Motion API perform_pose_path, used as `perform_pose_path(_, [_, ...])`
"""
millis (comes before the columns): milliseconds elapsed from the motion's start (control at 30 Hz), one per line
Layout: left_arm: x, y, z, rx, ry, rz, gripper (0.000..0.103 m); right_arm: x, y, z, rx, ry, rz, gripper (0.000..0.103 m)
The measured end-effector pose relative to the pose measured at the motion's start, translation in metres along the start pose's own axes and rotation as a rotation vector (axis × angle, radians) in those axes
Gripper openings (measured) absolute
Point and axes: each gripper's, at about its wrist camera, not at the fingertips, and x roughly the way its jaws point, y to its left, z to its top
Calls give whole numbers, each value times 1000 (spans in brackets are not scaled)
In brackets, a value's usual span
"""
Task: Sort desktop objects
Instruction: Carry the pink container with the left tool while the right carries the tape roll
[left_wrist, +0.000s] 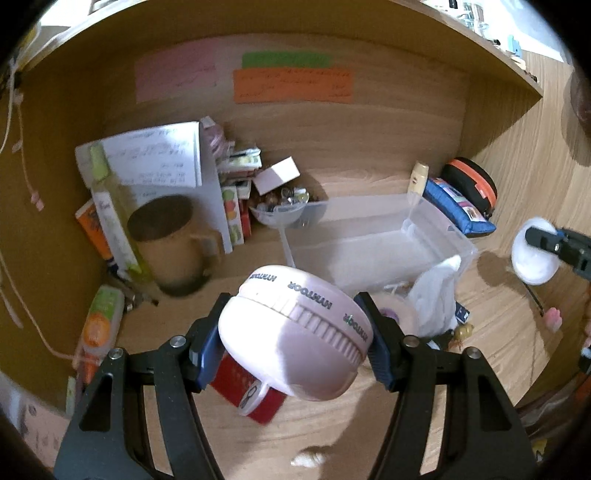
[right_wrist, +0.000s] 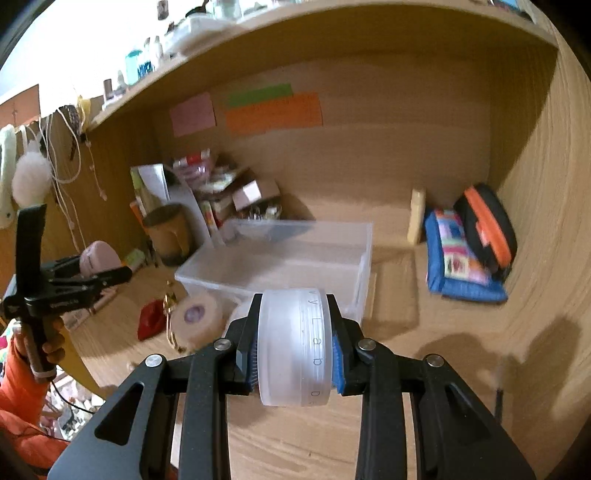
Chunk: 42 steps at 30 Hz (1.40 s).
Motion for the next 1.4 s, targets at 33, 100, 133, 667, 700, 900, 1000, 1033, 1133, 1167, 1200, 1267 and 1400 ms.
perform_pose_path(33, [2, -1, 3, 6, 0, -1, 65, -1, 0, 6, -10, -8, -6, 27])
perform_pose_path(100, [5, -1, 11, 12, 4, -12, 65, -1, 1, 16, -23, -17, -7, 27])
perform_pose_path(133, [9, 0, 16, 12, 9, -27, 65, 0, 1, 21, -27, -20, -3, 27])
perform_pose_path(667, [90, -12, 71, 67, 109, -79, 65, 84, -3, 70, -59, 65, 50, 27])
perform_pose_path(700, [97, -14, 73, 71, 120, -82, 65, 91, -5, 71, -59, 77, 47, 27])
perform_pose_path(900, [136, -23, 77, 102, 186, -101, 65, 134, -21, 69, -51, 166, 38, 27])
perform_pose_path(1000, [158, -26, 77, 120, 228, -98, 65, 153, -28, 67, -48, 205, 31, 27])
perform_pose_path(1033, [164, -27, 77, 124, 237, -98, 65, 159, -30, 66, -48, 219, 29, 27])
perform_pose_path(1133, [179, -30, 75, 139, 265, -102, 65, 174, -33, 64, -57, 247, 21, 27])
perform_pose_path(1167, [183, -30, 74, 142, 271, -104, 65, 179, -34, 63, -62, 259, 18, 27])
perform_pose_path(1200, [188, -32, 74, 145, 280, -108, 65, 183, -34, 63, -63, 274, 20, 27])
perform_pose_path(1267, [194, -33, 74, 147, 293, -116, 65, 191, -34, 61, -73, 294, 18, 27])
perform_pose_path(1400, [206, -37, 74, 161, 317, -126, 65, 205, -31, 60, -106, 328, 12, 27])
